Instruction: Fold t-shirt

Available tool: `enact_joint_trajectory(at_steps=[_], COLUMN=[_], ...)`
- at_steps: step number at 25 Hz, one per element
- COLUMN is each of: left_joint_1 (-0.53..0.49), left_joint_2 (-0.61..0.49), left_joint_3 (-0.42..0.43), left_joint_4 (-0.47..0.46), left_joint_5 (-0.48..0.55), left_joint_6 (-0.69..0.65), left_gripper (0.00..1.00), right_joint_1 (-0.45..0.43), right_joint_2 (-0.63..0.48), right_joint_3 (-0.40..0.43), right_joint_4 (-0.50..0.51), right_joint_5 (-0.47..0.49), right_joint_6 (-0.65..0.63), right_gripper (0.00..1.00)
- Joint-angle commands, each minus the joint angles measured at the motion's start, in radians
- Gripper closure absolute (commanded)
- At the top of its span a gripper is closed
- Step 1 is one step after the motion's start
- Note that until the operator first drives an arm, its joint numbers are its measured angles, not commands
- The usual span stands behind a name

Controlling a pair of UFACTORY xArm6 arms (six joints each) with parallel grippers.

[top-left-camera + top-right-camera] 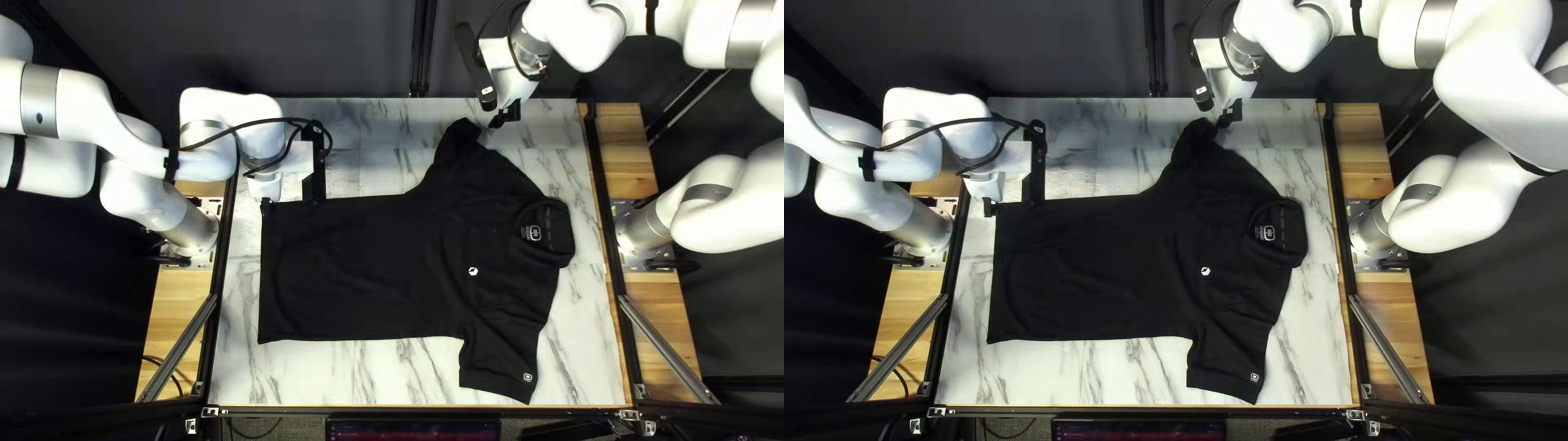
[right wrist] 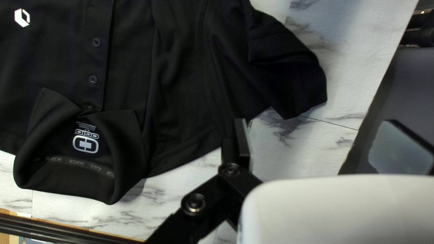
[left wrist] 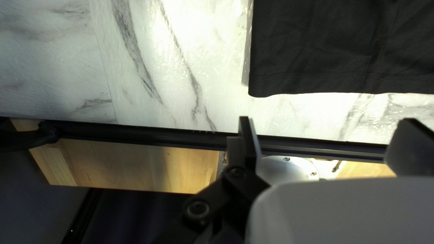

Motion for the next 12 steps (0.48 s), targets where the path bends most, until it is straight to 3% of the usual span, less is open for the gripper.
enact_joint_trajectory(at_steps=[1, 12], left_joint_1=[0.0, 0.0], left_joint_2=[0.0, 0.0], left_joint_3=[0.0, 0.0], left_joint_4=[0.0, 0.0], left_joint_5=[0.0, 0.0], left_joint_6=[0.0, 0.0], left_gripper=[0.0, 0.0], right_joint_1=[-0.013, 0.035], right_joint_2=[0.081, 0.261], right_joint_3=[-0.039, -0.07], right_joint_4=[-0.057, -0.115], right_joint_5=[-0.044, -0.167], right_joint_6=[-0.1, -0.226], right_gripper=[0.0, 0.0])
